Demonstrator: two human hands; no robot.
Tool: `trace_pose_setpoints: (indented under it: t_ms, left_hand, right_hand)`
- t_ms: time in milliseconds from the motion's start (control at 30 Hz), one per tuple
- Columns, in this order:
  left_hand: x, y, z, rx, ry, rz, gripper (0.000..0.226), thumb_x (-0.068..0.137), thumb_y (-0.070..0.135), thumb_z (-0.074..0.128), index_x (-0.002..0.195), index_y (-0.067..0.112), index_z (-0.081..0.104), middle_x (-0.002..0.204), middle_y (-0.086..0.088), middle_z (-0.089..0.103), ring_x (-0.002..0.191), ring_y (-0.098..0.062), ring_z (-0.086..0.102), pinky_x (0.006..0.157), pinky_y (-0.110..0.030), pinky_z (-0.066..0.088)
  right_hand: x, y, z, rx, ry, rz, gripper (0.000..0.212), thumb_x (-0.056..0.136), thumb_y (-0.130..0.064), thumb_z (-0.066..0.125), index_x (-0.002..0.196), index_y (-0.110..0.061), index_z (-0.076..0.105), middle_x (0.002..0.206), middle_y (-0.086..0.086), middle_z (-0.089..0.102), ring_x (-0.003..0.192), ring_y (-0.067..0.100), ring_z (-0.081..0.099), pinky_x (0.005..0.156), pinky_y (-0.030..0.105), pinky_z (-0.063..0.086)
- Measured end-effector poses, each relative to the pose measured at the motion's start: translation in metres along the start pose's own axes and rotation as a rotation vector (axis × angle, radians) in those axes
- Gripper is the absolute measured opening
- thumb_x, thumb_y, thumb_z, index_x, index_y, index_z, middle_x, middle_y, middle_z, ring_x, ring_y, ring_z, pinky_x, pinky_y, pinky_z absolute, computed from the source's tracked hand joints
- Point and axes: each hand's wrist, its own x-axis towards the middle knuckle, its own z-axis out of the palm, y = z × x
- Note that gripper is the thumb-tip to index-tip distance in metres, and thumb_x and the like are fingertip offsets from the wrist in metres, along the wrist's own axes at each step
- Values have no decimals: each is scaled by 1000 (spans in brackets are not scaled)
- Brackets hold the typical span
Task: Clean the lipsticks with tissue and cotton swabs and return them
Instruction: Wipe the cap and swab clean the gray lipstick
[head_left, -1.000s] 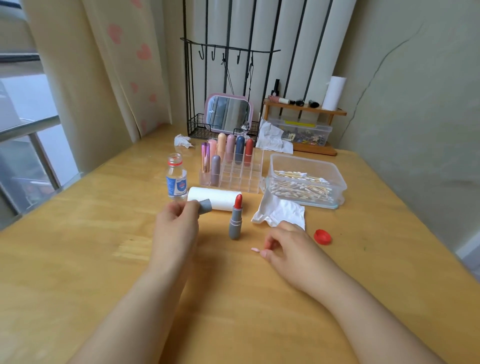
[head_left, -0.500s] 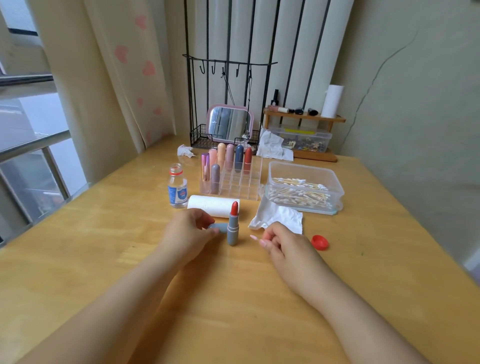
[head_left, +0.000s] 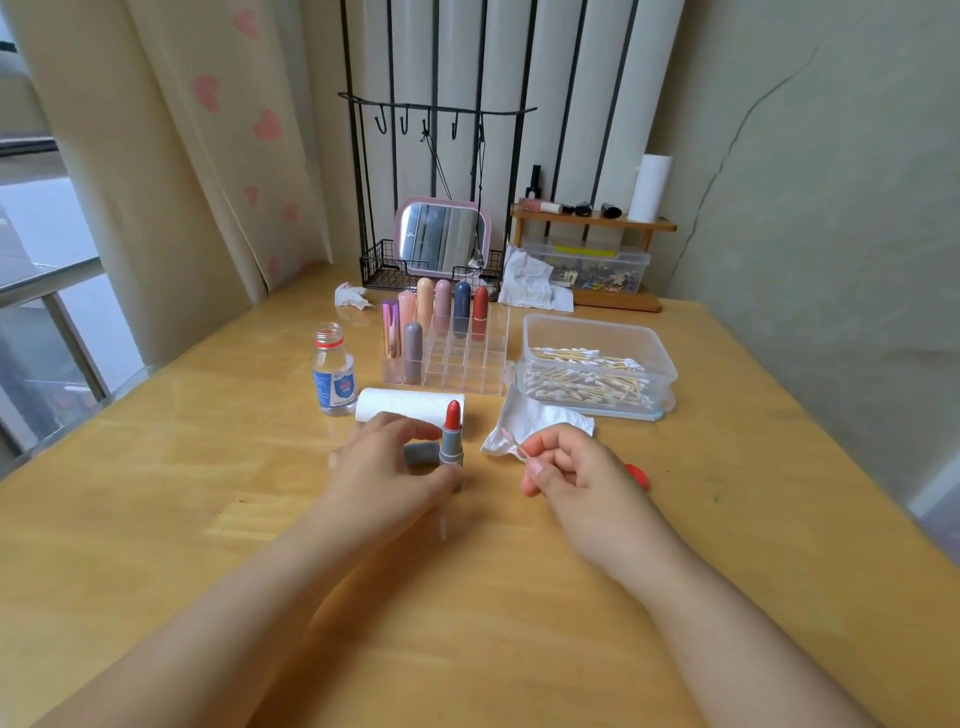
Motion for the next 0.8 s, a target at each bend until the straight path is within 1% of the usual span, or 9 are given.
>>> trace_pose_setpoints:
  t_ms: [100,233,367,433,500,533,567,667,800]
  left_hand:
    - [2,3,2,-18,35,23,21,70,47,73,82,42,56,92,19,51,106,-16,49,96,-42,39]
    - [2,2,5,-67,98,50,29,75,29,77,69,45,54,87,21,54,97,-15,53,93,-43,41]
    - [-1,6,3,-231,173,37,14,77,28,75,74,28,62,75,16,61,62,-1,52,62,-18,40]
    - [-3,15,-2,-386,162,55,12,80,21,73,78,17,63,68,9,68,60,1,58,55,-12,40]
    - [-7,28,-7,-564,117,85,17,80,26,73,81,13,62,75,-2,72,70,-18,65,60,-28,49]
    - [-9,33,-7,-619,95,102,20,78,31,71,83,13,63,79,-8,72,76,-30,65,68,-41,50]
    - [-11,39,-8,-670,75,120,20,77,31,69,86,14,64,81,-11,71,80,-35,65,75,-47,50]
    - [-16,50,-4,-832,15,158,7,89,17,63,92,11,65,75,-2,69,74,-18,66,76,-36,52]
    - [-24,52,9,-959,-90,134,25,84,29,67,100,11,64,77,-3,64,72,-11,65,63,-30,55]
  right_hand:
    - [-1,-3,-2,18,28,-3,18,96,-10,49,85,-24,54,76,-8,65,52,-11,49,51,6,35]
    - [-1,-1,-3,68,41,-2,19,95,-10,51,84,-24,56,73,-8,67,55,-10,51,50,7,34]
    - [-4,-13,-11,177,69,-53,17,91,-11,58,79,-22,59,65,-9,67,64,-3,60,58,11,42]
    - [-6,-29,-23,240,103,-139,16,89,-9,61,77,-20,61,64,-9,66,64,1,61,62,13,45]
    - [-9,-45,-35,258,115,-216,15,87,-8,62,77,-19,63,63,-10,64,61,0,59,56,11,44]
    - [-10,-52,-40,256,112,-236,15,87,-8,62,77,-19,64,63,-12,63,59,-2,57,52,9,42]
    - [-11,-55,-43,259,110,-247,15,87,-8,62,77,-19,64,63,-14,62,57,-3,55,49,8,39]
    - [-15,-56,-46,278,128,-264,15,86,-10,63,76,-20,65,63,-16,60,56,-2,53,48,7,38]
    - [-21,-43,-40,341,208,-278,15,84,-8,65,75,-19,66,60,-11,58,54,0,49,51,10,38]
